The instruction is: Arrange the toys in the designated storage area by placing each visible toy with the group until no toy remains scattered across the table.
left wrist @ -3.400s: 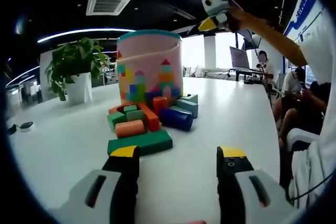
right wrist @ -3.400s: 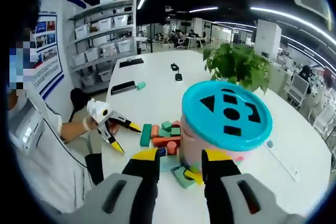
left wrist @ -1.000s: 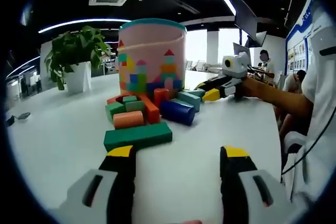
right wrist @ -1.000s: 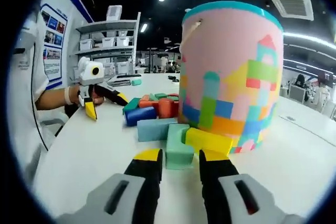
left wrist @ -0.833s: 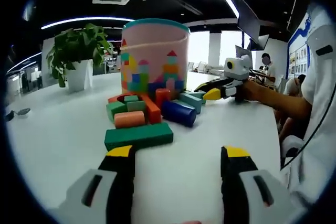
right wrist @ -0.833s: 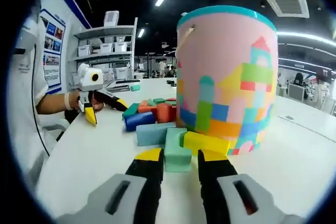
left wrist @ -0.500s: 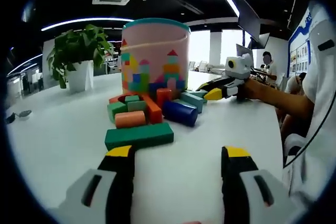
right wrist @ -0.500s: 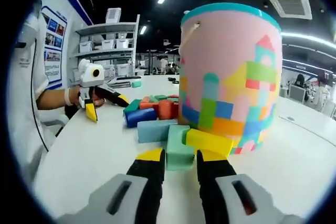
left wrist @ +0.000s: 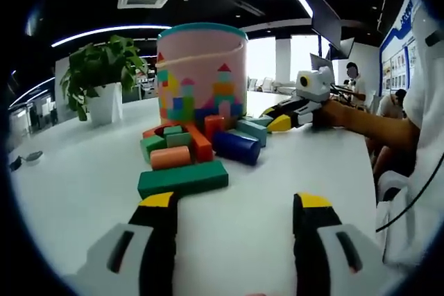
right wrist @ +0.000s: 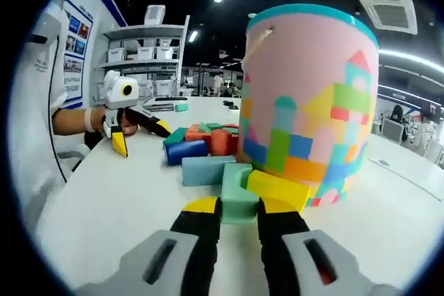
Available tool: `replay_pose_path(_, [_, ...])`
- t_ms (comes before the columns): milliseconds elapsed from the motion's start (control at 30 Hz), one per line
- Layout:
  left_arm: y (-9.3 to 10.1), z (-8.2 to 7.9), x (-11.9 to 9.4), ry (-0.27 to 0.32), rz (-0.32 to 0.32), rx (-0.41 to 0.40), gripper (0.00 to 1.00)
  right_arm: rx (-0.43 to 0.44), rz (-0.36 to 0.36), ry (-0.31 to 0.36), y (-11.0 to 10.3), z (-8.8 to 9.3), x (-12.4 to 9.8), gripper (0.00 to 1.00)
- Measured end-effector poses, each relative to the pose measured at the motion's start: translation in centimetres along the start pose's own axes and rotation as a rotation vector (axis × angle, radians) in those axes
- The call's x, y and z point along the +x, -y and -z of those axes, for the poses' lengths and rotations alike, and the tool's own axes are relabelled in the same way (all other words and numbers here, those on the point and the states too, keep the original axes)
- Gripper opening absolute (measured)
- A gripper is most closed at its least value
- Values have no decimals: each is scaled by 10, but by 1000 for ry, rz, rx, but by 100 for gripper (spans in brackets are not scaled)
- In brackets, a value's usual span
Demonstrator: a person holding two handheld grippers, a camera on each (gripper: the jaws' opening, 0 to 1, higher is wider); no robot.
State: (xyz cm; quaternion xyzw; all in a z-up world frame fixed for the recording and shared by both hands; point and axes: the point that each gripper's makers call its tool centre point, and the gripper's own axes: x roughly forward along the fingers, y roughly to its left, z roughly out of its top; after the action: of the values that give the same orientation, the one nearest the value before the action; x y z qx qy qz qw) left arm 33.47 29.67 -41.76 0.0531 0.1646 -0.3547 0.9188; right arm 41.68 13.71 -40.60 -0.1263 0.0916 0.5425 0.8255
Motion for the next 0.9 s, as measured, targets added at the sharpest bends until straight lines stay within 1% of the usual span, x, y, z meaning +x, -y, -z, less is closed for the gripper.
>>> replay_pose_path(100, [0,0,0,-1,-5,2,68,-13,0,6,-4,-2,-1,20])
replay_pose_path(200, [0,0,0,-1,-7,0,68,-10,4,22,-8,-6,-3,20])
replay_pose_path(267, [-1,-1,0,0,-9,-2,68,2,-6,36,-13,-10,-5,20])
replay_pose_path(333, [-2,0,-1,-3,-20,0,68,30,-9,71,-19,-17,-10,20])
replay_pose_path(367, [-2,0,0,-2,-21,0,68,35,-7,76,-19,-18,-10,20])
replay_pose_path(433, [-2,0,0,-2,-20,1,68,90,0,110,-20,-24,-16,20])
replay_pose_path(500, [-2,-1,0,-2,-17,3,68,106,-2,123,-21,-26,-20,20])
replay_pose_path(567, [-1,-1,0,-2,-11,5,68,166,-5,188,-21,-37,-31,20])
replay_pose_path(600, [0,-1,0,-2,-9,5,68,185,-10,210,-22,-41,-37,20])
replay_pose_path(700, [0,-1,0,-2,-12,6,68,200,-6,219,-16,-41,-43,20])
replay_pose_path(733, [0,-1,0,-2,-13,6,68,204,-6,254,-12,-54,-58,20])
replay_pose_path(767, [-1,-1,0,-2,-14,3,68,213,-16,275,-11,-64,-65,20])
replay_pose_path(867, [-1,-1,1,-1,-13,3,68,202,-26,316,-6,-93,-80,20])
replay_pose_path(900, [-1,-1,1,-1,-13,3,68,198,-30,323,-6,-97,-81,20])
